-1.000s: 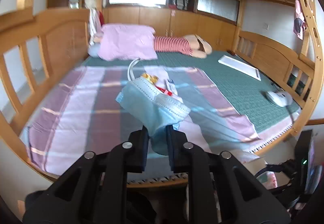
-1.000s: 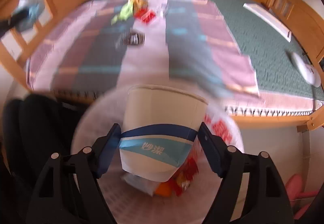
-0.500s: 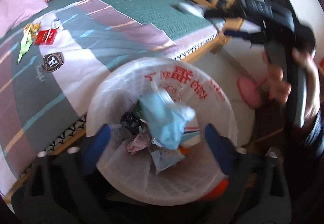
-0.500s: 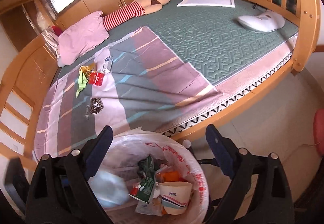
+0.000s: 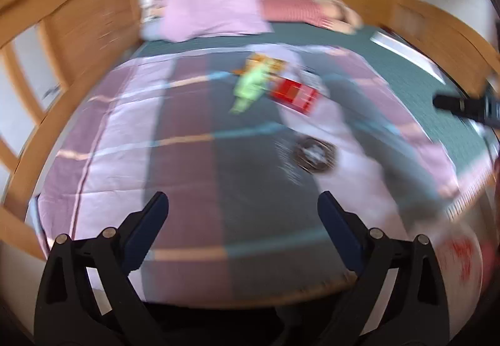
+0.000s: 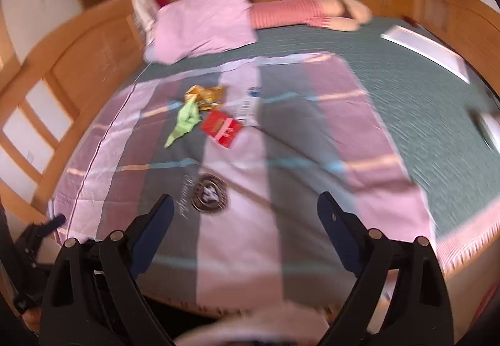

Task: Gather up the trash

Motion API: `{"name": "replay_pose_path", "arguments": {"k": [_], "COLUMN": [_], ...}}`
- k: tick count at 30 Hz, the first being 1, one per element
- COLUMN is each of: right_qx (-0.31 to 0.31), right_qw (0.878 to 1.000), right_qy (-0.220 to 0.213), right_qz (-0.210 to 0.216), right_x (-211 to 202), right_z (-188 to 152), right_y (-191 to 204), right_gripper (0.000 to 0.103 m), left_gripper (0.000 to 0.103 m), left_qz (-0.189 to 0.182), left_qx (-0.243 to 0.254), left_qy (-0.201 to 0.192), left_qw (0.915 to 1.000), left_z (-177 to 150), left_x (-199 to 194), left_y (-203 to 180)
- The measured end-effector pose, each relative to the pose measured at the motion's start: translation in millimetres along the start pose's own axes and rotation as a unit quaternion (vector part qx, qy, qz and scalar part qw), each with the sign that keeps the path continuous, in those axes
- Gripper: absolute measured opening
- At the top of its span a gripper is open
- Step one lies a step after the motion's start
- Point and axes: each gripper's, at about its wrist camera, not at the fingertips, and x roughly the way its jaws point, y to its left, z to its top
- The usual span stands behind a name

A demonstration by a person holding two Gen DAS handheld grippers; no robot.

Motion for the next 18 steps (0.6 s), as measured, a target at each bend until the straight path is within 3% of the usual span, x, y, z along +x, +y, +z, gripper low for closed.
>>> {"name": "replay_pose_path", "arguments": {"k": [2, 4, 6, 7, 8, 10, 13, 15, 16, 18], "right_qx": [-0.042, -0.071, -0.093, -0.107, -0.128, -0.158, -0.187, -0.185, -0.178, -0.153], "right_qw": [0.999, 0.997, 0.994, 0.993, 0.989, 0.983, 0.973, 0.972, 0.972, 0.977], "right_qy": [0.014, 0.024, 0.030, 0.036, 0.043, 0.057, 0.095, 0.117, 0.129, 0.130], "right_qz": [-0.004, -0.028, -0.038, -0.045, -0.055, -0.080, -0.095, -0.090, -0.087, -0.064], "right_x": [54, 100, 134, 150, 170, 197, 239, 256, 262, 261], "right_z": [26, 43, 54, 59, 64, 69, 73, 73, 73, 73], "right_y": [27, 45, 57, 62, 68, 74, 76, 72, 69, 61], "right_gripper": [0.091, 0.091, 0.091, 0.091, 0.091, 0.091, 0.091, 0.079, 0.065, 0.062], "left_gripper": [0.096, 0.096, 0.096, 0.096, 0.094, 0.094, 0.095, 0.095, 0.095, 0.095], "left_qz": [0.031, 0.067, 0.114, 0.144, 0.165, 0.125, 0.154, 0.149, 0.142, 0.140], "left_qx": [-0.087, -0.162, -0.179, -0.180, -0.194, -0.233, -0.234, -0.240, -0.246, -0.255], "left_qy": [0.014, 0.032, 0.018, 0.032, 0.082, 0.080, 0.064, 0.071, 0.078, 0.088], "left_qw": [0.9956, 0.9840, 0.9770, 0.9725, 0.9636, 0.9610, 0.9577, 0.9566, 0.9555, 0.9527], "left_z": [11, 9, -7, -14, -19, -22, -16, -13, -14, -16], "left_x": [27, 53, 65, 73, 85, 90, 91, 97, 100, 103], "left_y": [23, 44, 55, 61, 69, 81, 85, 86, 88, 89]}}
